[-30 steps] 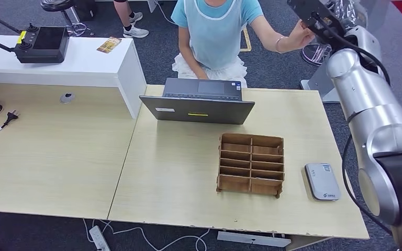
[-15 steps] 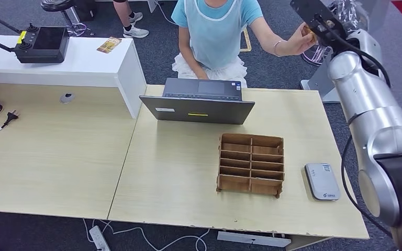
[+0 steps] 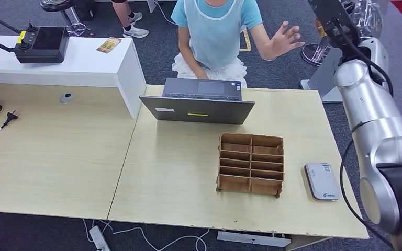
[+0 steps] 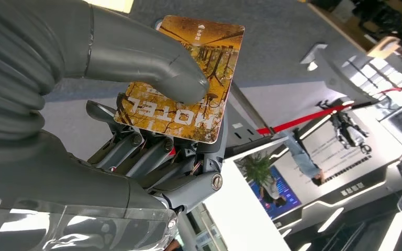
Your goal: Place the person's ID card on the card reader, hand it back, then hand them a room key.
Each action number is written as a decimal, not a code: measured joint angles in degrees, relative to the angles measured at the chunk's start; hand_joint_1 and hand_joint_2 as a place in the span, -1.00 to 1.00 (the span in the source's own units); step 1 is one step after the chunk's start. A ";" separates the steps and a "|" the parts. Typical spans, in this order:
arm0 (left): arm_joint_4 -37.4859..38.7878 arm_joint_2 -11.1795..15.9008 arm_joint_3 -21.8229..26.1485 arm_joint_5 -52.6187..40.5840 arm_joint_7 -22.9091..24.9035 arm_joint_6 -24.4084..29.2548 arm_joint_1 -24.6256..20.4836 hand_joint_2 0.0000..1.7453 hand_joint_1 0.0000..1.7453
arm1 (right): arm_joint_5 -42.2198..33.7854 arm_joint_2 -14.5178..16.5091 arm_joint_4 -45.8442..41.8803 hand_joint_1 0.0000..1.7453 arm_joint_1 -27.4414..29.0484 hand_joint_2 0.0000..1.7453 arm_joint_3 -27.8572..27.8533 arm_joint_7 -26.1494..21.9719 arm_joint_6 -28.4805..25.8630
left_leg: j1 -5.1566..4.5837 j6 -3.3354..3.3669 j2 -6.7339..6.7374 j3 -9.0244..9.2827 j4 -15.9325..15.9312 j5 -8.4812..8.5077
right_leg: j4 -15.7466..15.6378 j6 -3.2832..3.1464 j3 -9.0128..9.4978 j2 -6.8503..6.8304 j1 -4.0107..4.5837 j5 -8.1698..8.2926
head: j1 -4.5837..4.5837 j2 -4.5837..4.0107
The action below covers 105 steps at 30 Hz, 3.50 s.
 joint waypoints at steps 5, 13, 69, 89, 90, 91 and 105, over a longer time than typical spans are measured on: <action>0.00 0.00 0.00 0.09 0.00 0.36 0.06 -1.00 -1.00 | -8.46 -0.10 -5.19 1.00 2.26 1.00 -3.41 -3.80 2.39 | 0.01 0.00 0.00 0.00 0.00 0.00 | 0.00 0.00 0.00 -0.01 0.00 0.00 | 0.00 0.00; 0.00 0.00 0.00 0.58 -0.04 0.72 0.13 -1.00 -1.00 | -23.24 -2.08 -15.88 1.00 6.91 1.00 -8.54 -7.94 8.39 | 0.00 0.01 -0.02 -0.01 0.00 -0.01 | -0.02 0.00 0.00 -0.03 0.00 0.00 | 0.00 0.00; 0.00 0.19 1.88 4.33 -0.71 2.50 0.88 -1.00 -1.00 | -66.96 -15.76 -46.53 1.00 55.75 1.00 -25.60 -15.88 33.05 | -0.02 0.19 -0.05 -0.06 -0.01 -0.19 | -0.09 0.05 0.02 -0.14 0.00 -0.09 | -0.01 0.00; 0.00 0.63 2.05 3.97 -0.70 2.43 0.87 -1.00 -1.00 | -60.39 -19.40 -44.21 1.00 62.00 1.00 -25.46 -14.70 33.66 | -0.02 0.20 -0.03 -0.07 -0.01 -0.20 | -0.09 0.06 0.02 -0.13 -0.01 -0.10 | -0.01 0.00; 0.00 0.63 2.05 3.97 -0.70 2.43 0.87 -1.00 -1.00 | -60.39 -19.46 -44.11 1.00 62.01 1.00 -25.40 -14.70 33.65 | -0.02 0.20 -0.03 -0.07 -0.01 -0.20 | -0.09 0.06 0.02 -0.13 -0.01 -0.10 | -0.01 0.00; 0.00 0.63 2.05 3.97 -0.70 2.43 0.87 -1.00 -1.00 | -60.39 -19.51 -44.02 1.00 62.01 1.00 -25.35 -14.70 33.63 | -0.02 0.20 -0.03 -0.07 -0.01 -0.20 | -0.09 0.06 0.02 -0.13 -0.01 -0.10 | -0.01 0.00; 0.00 0.63 2.05 3.97 -0.70 2.42 0.87 -1.00 -1.00 | -60.37 -19.74 -43.67 1.00 62.02 1.00 -25.24 -14.70 33.59 | -0.02 0.20 -0.03 -0.07 -0.01 -0.20 | -0.09 0.06 0.02 -0.13 -0.01 -0.10 | -0.01 0.00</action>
